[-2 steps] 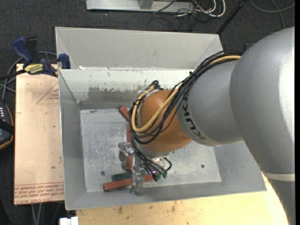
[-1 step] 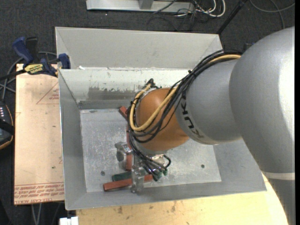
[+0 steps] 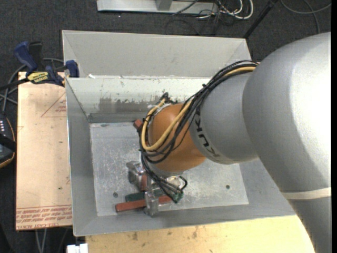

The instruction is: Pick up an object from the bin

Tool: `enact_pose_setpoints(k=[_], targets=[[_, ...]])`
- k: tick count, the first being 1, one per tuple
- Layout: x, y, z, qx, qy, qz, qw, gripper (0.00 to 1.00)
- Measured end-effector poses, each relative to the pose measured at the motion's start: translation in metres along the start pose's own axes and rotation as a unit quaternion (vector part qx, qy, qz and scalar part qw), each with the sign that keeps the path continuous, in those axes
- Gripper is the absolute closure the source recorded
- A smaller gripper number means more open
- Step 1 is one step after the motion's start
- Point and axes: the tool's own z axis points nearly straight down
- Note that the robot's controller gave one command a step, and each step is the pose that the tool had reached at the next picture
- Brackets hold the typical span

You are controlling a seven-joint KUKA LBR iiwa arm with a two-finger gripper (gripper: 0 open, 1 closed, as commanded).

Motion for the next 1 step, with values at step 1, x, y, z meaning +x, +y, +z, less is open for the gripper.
enact_pose_setpoints(k=[1], targets=[[-0.0023,-0.0002,-0.0009,0.000,0.0007,0.002,1.0000,0.00]])
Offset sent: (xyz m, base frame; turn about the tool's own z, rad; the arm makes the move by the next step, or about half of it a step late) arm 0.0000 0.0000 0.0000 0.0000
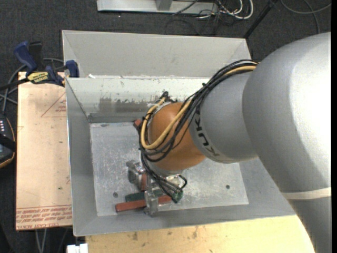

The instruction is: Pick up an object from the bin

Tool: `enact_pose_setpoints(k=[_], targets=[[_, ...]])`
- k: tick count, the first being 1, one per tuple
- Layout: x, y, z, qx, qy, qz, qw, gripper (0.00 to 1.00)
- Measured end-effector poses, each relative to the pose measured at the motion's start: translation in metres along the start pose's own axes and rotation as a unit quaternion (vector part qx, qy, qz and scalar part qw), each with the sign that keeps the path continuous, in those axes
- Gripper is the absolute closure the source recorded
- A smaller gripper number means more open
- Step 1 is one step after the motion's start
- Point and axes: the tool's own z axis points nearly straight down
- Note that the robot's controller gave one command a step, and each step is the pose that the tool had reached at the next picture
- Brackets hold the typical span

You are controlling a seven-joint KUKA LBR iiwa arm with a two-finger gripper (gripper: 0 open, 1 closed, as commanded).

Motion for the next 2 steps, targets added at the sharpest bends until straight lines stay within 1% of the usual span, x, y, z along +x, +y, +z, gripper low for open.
enact_pose_setpoints(k=[1,2], targets=[[0.002,0.000,0.001,0.000,0.0038,0.000,1.0000,1.00],[0.001,0.001,-0.034,0.000,0.0024,0.001,1.0000,1.00]])
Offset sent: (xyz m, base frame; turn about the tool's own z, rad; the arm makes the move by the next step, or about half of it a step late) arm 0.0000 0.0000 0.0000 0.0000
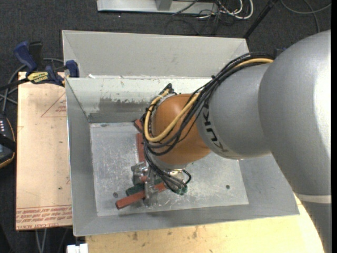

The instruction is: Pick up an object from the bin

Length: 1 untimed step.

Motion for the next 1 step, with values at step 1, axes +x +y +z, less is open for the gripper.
enact_pose_setpoints(k=[1], targets=[[-0.0020,0.0006,-0.0514,0.000,-0.0015,0.000,1.0000,1.00]])
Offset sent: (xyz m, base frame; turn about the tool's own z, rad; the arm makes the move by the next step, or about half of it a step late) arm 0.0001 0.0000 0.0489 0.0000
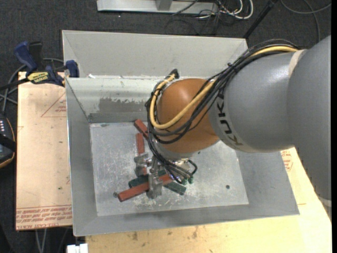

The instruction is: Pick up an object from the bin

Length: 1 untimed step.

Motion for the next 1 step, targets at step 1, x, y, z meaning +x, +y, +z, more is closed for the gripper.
enact_pose_setpoints(k=[1], targets=[[-0.0008,0.0003,-0.0117,0.000,0.0017,0.000,1.0000,1.00]])
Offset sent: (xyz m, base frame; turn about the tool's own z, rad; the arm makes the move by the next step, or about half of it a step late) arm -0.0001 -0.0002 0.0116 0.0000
